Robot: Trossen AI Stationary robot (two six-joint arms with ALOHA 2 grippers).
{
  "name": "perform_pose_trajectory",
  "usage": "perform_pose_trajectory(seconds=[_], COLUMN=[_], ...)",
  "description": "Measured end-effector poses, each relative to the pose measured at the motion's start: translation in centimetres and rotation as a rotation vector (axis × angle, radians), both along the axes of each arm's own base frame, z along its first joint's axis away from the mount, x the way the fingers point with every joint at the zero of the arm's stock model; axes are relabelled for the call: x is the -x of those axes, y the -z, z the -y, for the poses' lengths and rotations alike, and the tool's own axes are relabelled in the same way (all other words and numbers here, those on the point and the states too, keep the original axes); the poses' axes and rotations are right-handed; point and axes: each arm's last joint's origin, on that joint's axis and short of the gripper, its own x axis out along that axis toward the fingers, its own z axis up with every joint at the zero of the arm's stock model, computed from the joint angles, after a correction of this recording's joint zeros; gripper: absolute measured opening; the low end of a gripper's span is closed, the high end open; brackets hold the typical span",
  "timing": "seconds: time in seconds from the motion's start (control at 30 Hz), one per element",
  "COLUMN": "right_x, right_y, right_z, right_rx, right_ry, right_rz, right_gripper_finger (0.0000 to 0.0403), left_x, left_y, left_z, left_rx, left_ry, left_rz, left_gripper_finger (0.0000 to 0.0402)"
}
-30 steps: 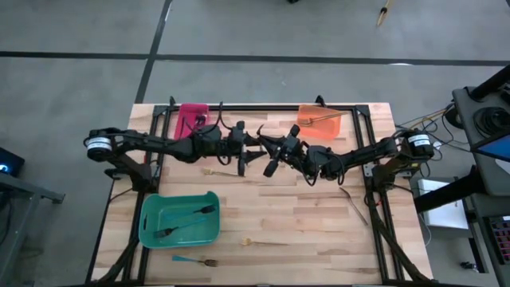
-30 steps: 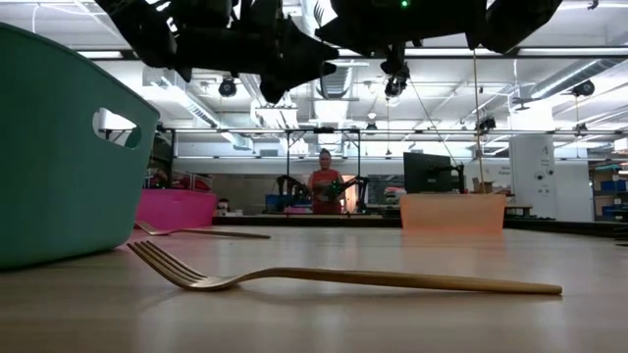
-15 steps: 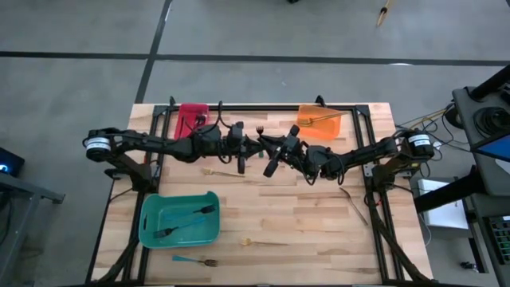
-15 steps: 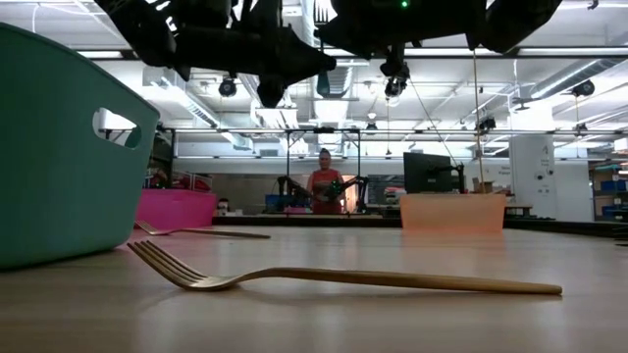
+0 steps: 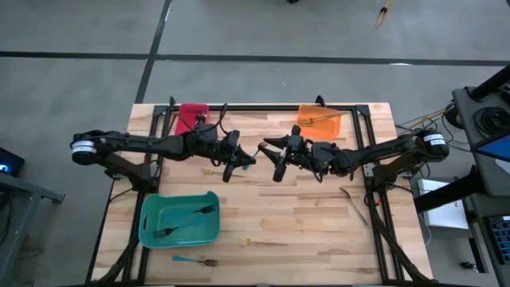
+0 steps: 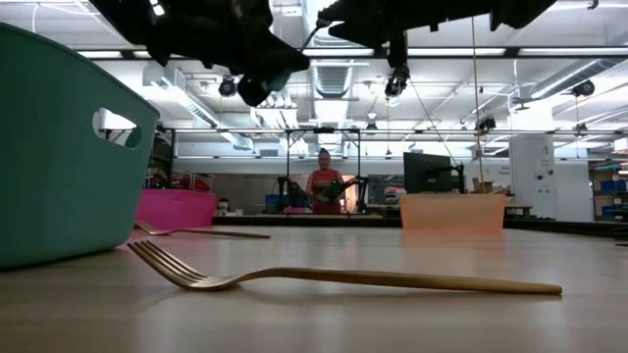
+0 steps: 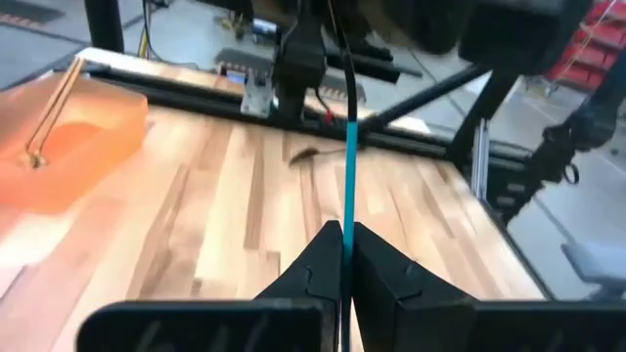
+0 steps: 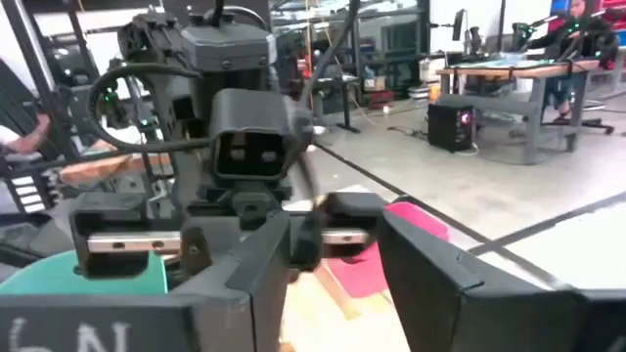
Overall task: Sort silverware by color (type)
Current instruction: Put the blue fork into the green bin
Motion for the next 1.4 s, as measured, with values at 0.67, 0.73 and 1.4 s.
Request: perform_pose_trajectory(seconds=[0.67,0.73,1.4], right_x=[0.13,0.12,0.1], right_y=[-0.5,-0.49,-0.59], right_z=[-0.04,0.0,0.78], right_rx=[-0.004,0.003,0.069], right_ry=[-0.05,-0.048,-0.038], right_rz=[0.035,0.033,0.022], right_gripper_finger=[0.0109,0.0104,0.0009], left_x=[0.09,0.0,-0.13], left_y=[0.12,0.13,0.18], left_z=[-0.1,-0.12,-0.18], left_rx=[-0.014,-0.016,-0.014], left_ry=[-0.036,-0.037,-0.053], left_rz=[-0.019,-0.012,-0.007], left_gripper_finger=[0.0,0.0,0.0])
